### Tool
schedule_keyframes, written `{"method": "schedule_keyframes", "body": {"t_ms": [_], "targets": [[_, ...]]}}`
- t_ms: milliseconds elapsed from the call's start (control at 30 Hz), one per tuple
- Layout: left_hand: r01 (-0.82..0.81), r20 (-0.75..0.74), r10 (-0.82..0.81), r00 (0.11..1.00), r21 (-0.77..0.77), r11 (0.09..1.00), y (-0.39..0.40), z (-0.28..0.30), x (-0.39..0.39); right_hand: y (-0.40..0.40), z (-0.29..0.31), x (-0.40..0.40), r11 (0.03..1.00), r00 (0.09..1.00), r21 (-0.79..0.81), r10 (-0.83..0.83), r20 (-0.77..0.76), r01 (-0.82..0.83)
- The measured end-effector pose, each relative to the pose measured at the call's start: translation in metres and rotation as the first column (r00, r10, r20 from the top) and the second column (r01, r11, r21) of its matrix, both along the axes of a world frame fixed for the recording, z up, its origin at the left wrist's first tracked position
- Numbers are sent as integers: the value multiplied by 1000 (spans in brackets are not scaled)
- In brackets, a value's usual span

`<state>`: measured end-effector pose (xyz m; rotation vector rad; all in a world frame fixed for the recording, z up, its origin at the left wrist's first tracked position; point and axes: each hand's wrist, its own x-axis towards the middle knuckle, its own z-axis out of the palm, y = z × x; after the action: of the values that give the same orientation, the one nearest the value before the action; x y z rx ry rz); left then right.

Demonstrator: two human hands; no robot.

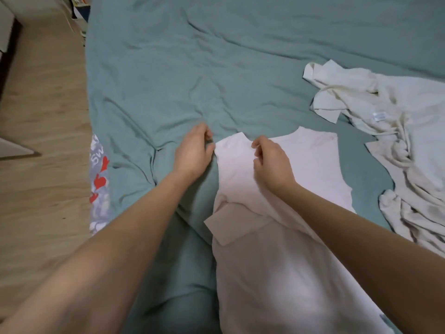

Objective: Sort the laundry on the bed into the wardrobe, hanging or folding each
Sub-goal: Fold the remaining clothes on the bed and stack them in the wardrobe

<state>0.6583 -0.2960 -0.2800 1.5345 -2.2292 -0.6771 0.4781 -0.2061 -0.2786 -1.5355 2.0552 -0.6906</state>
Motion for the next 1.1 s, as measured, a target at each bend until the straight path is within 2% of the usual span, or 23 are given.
{"method": "schedule_keyframes", "body": {"t_ms": [67, 167, 267, 367, 567, 667, 767, 833, 900, 1000, 1067, 1100], "targets": [[155, -71, -160, 985, -72, 985, 36, 2, 6, 22, 6, -11, 996, 997, -57, -67, -42, 65], [490, 57, -487, 872, -88, 867, 81, 0, 14, 67, 11, -30, 984, 984, -50, -172, -42, 170], [624, 130, -610, 781, -145, 768, 102, -11, 14, 111, 5, -49, 972, 967, 14, -232, -107, 235], [610, 180, -584, 792, -182, 771, 107, -14, 8, 133, -1, -62, 962, 959, 84, -248, -134, 261], [607, 264, -574, 776, -64, 792, 109, -9, -3, 119, 2, -64, 967, 988, 203, -139, -70, 151], [672, 299, -630, 717, -52, 739, 107, -4, 1, 122, 4, -67, 966, 983, 183, -182, -29, 184], [699, 323, -672, 666, 45, 714, 103, 4, 2, 129, 3, -75, 963, 979, 180, -195, -65, 203], [698, 359, -666, 654, 53, 714, 101, 10, -2, 130, 2, -78, 960, 980, 206, -175, -93, 191], [665, 353, -636, 686, 53, 745, 102, 13, -9, 128, 2, -76, 952, 975, 221, -193, -113, 214], [502, 195, -536, 821, 199, 841, 108, 12, -27, 125, 7, -75, 925, 977, 315, -201, -70, 213], [416, 112, -470, 876, 320, 851, 113, 10, -37, 123, 16, -79, 903, 992, 421, -112, 51, 80], [408, 132, -483, 866, 372, 834, 115, 8, -40, 123, 22, -83, 878, 990, 478, -49, 128, -19]]}}
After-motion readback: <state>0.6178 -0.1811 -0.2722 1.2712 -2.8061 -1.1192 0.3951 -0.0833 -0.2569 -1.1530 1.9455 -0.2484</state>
